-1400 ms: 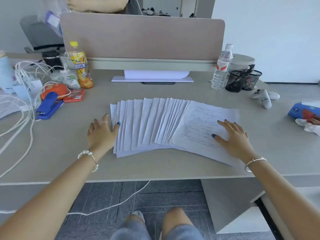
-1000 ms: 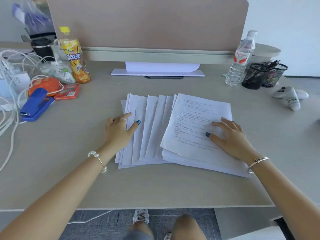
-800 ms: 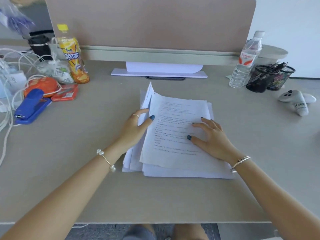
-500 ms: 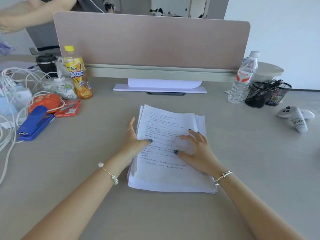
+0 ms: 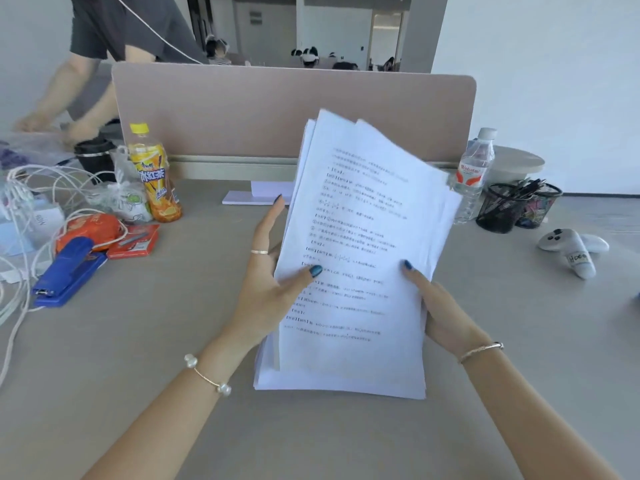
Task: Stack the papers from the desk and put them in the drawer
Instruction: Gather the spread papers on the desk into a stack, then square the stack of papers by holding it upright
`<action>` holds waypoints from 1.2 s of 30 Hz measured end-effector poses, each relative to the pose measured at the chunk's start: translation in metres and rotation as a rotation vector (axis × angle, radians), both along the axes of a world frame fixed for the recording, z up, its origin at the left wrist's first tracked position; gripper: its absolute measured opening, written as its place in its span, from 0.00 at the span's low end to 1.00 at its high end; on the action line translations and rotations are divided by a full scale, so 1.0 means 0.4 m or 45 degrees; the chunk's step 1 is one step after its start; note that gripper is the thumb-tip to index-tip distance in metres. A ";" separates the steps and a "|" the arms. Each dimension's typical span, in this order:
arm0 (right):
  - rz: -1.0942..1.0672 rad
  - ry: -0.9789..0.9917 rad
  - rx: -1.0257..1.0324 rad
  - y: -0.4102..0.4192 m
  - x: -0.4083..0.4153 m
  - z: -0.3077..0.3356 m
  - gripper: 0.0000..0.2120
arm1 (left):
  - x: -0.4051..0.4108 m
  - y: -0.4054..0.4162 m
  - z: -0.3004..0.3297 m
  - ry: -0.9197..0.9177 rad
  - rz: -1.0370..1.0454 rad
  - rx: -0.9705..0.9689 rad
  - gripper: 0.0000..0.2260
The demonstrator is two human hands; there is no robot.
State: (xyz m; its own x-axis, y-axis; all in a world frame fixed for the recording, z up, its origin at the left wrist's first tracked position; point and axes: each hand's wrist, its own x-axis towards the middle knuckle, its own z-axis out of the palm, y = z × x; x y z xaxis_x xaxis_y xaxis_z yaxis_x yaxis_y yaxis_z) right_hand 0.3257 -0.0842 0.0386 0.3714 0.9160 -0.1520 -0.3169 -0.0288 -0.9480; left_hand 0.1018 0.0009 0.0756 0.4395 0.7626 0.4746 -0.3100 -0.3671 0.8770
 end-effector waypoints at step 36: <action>-0.371 -0.471 0.188 -0.099 -0.091 0.004 0.01 | 0.046 -0.035 -0.088 0.159 0.183 -0.331 0.06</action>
State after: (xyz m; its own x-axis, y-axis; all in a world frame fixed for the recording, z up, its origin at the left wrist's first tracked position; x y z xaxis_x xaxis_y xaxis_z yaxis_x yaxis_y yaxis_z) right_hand 0.2893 -0.1237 0.0402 0.6200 0.7677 0.1618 0.0668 0.1538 -0.9858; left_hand 0.1202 -0.0132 0.0403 0.3613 0.9097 0.2045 -0.1553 -0.1576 0.9752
